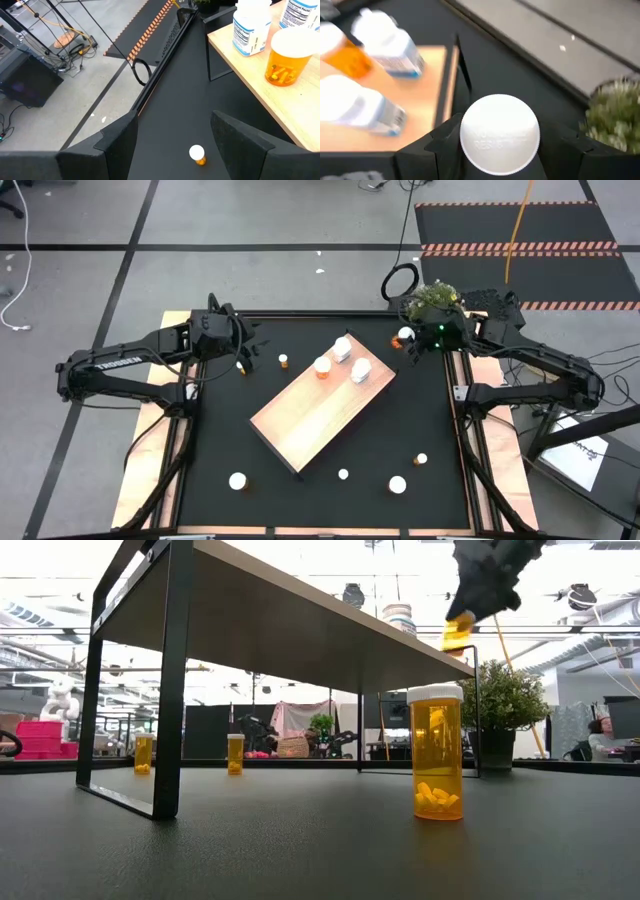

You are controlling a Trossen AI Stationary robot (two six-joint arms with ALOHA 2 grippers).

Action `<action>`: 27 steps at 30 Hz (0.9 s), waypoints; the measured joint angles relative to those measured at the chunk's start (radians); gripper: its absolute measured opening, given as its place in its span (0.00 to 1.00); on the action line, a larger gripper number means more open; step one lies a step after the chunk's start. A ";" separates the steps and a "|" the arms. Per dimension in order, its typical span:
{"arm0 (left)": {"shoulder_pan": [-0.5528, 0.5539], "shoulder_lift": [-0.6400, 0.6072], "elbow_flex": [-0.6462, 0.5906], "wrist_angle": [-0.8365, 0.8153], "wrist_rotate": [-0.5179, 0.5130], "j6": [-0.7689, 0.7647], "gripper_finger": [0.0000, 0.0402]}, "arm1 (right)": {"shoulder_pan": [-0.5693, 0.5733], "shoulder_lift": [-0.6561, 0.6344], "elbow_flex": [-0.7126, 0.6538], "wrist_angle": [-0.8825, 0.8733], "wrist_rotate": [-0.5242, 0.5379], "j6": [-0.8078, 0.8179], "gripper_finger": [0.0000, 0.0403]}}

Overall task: Pick and place medicine bottles onto shelf by color
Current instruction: Put the large orange pill bottle on the shelf

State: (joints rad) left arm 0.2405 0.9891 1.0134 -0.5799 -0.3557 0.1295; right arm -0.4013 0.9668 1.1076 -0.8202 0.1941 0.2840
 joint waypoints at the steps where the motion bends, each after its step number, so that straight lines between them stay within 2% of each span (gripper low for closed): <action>1: 0.000 0.000 0.000 0.000 0.000 0.000 0.63 | 0.011 0.000 0.008 0.020 0.018 0.000 0.53; 9: 0.000 0.000 0.000 0.001 0.013 -0.005 0.63 | 0.114 0.000 0.058 0.187 0.043 0.006 0.53; 18: 0.000 0.000 0.000 0.003 0.045 -0.010 0.63 | 0.305 0.034 0.063 0.373 0.046 0.009 0.53; 24: -0.002 0.000 0.000 0.002 0.045 -0.027 0.63 | 0.441 0.126 0.155 0.351 0.152 -0.015 0.53; 27: -0.014 0.000 0.000 0.002 0.045 -0.034 0.63 | 0.499 0.188 0.226 0.341 0.173 -0.035 0.53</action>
State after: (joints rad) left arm 0.2268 0.9894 1.0134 -0.5777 -0.3111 0.0956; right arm 0.0980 1.1545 1.3335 -0.4793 0.3668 0.2486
